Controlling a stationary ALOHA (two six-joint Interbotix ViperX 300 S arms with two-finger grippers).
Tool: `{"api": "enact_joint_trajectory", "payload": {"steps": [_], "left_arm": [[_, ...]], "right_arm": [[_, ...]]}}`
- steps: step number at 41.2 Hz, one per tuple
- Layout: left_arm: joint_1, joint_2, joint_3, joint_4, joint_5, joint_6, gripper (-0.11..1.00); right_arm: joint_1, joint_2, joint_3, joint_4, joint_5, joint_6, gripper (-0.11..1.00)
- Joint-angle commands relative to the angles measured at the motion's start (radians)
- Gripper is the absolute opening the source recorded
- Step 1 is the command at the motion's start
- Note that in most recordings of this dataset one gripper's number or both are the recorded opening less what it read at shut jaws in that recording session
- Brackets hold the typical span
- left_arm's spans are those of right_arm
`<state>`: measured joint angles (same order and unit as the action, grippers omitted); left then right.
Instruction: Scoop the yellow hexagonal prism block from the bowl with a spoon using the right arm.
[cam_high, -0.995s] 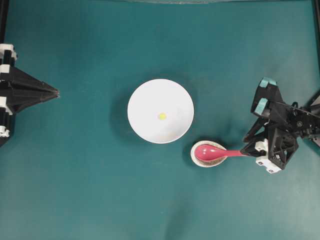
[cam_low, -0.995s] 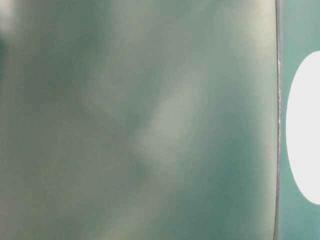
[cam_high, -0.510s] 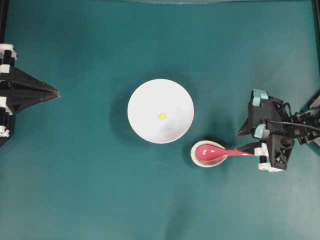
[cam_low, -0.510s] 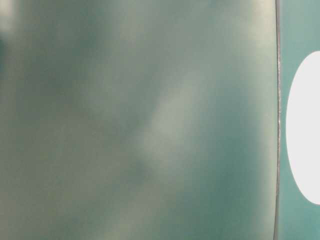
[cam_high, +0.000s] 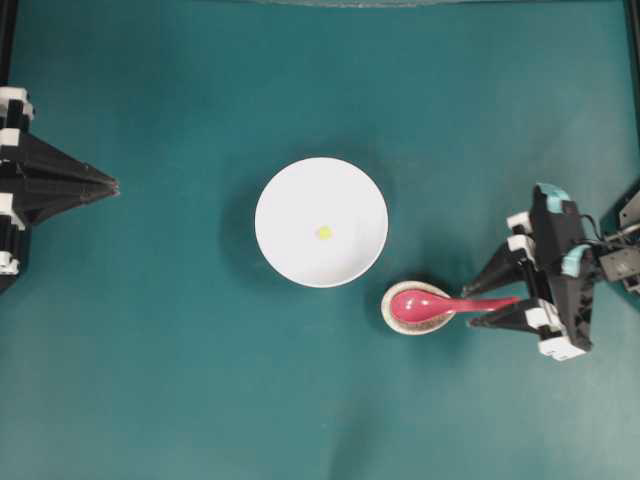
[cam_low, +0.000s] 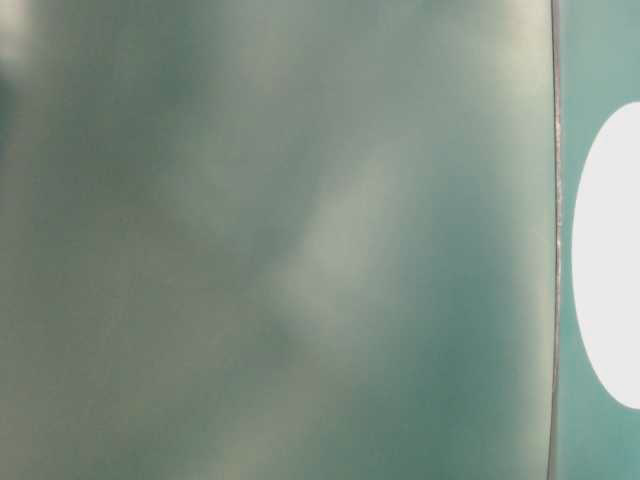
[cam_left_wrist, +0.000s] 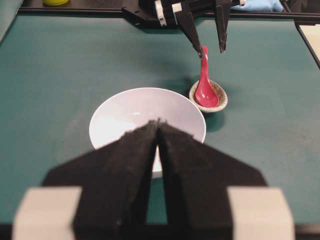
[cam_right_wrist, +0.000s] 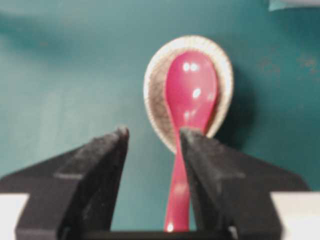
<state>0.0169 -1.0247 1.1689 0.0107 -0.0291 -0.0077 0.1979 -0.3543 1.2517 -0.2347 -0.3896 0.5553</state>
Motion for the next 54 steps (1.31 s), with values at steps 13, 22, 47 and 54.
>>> {"api": "enact_joint_trajectory", "payload": {"steps": [13, 22, 47, 54], "left_arm": [[0.002, 0.009, -0.029, 0.003, -0.014, 0.000, 0.08], [0.000, 0.009, -0.028, 0.003, -0.014, -0.002, 0.08], [0.002, 0.009, -0.029, 0.003, -0.014, -0.002, 0.08], [0.002, 0.009, -0.028, 0.003, -0.014, -0.002, 0.08]], "right_arm": [[-0.023, 0.117, 0.117, 0.232, -0.423, -0.206, 0.51], [0.064, 0.261, 0.123, 0.371, -0.655, -0.270, 0.51], [0.252, 0.502, 0.112, 0.595, -0.854, -0.333, 0.51], [0.259, 0.509, 0.110, 0.595, -0.847, -0.342, 0.51]]}}
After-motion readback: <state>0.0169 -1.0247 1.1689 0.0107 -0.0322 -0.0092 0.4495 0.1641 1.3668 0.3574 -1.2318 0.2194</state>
